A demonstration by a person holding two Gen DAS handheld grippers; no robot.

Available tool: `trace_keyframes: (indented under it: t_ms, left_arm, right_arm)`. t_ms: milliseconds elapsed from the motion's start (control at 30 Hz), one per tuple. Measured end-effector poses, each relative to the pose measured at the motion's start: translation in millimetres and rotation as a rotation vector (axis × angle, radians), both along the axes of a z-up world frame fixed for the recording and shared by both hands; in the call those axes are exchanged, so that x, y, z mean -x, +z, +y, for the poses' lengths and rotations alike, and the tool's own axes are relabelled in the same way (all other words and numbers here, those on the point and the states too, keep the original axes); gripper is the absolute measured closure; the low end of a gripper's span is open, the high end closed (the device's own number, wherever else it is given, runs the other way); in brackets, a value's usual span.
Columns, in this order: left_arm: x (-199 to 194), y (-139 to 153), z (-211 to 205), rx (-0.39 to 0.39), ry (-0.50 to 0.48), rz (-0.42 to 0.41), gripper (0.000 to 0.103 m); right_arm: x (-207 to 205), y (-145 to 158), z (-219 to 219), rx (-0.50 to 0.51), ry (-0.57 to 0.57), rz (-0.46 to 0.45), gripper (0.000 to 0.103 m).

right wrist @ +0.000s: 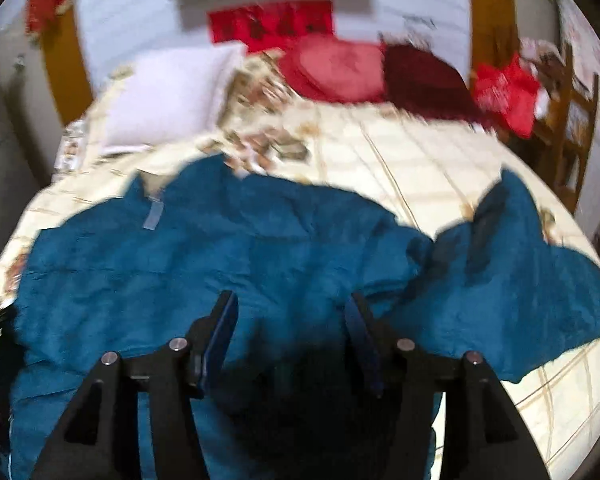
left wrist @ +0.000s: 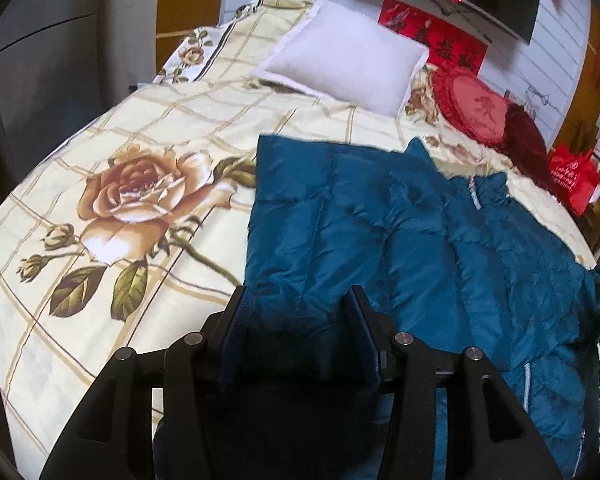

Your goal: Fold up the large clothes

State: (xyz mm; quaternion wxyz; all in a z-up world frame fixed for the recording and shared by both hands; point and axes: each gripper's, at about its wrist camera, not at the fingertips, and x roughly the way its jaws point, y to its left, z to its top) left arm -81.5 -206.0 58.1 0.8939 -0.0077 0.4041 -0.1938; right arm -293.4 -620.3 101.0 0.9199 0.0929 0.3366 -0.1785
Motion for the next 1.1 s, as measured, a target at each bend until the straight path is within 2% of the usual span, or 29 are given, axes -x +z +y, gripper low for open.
trace_keyframes:
  t_ms: [100,167,367,433,633,800,1000,1100]
  left_arm:
    - [4,5,-6,-0.026,-0.011,-0.039,0.023]
    - [5,4,-9,-0.026,-0.025,-0.037,0.023]
    - [-1,-12,-20,-0.083,-0.056,0.005,0.023]
    - [-1,-16,-22,-0.097,-0.065,0.007,0.022]
    - [2,-17,-24,-0.108,-0.071,0.01,0.02]
    - [4,-15,-23,-0.092,-0.068,0.007,0.02]
    - [14,-9,-26,-0.063,-0.084,-0.011,0.02]
    - [21,-5,-25,-0.061,-0.087,-0.022,0.02]
  right_arm:
    - [-11,-5,19,-0.004,0.072,0.038,0.044]
    - [-21,-15,25,-0.019,0.095,0.061,0.044]
    - [-45,-56,27,-0.029,0.076,0.154,0.044]
    - [-48,-67,24,-0.046,0.072,0.152,0.044]
    - [-46,-59,25,-0.06,0.067,0.179,0.043]
    - [-17,-42,28,-0.04,0.047,0.139,0.043]
    - [-20,-67,24,-0.001,0.028,0.203,0.04]
    - [-19,-62,28,0.008,0.024,0.217,0.04]
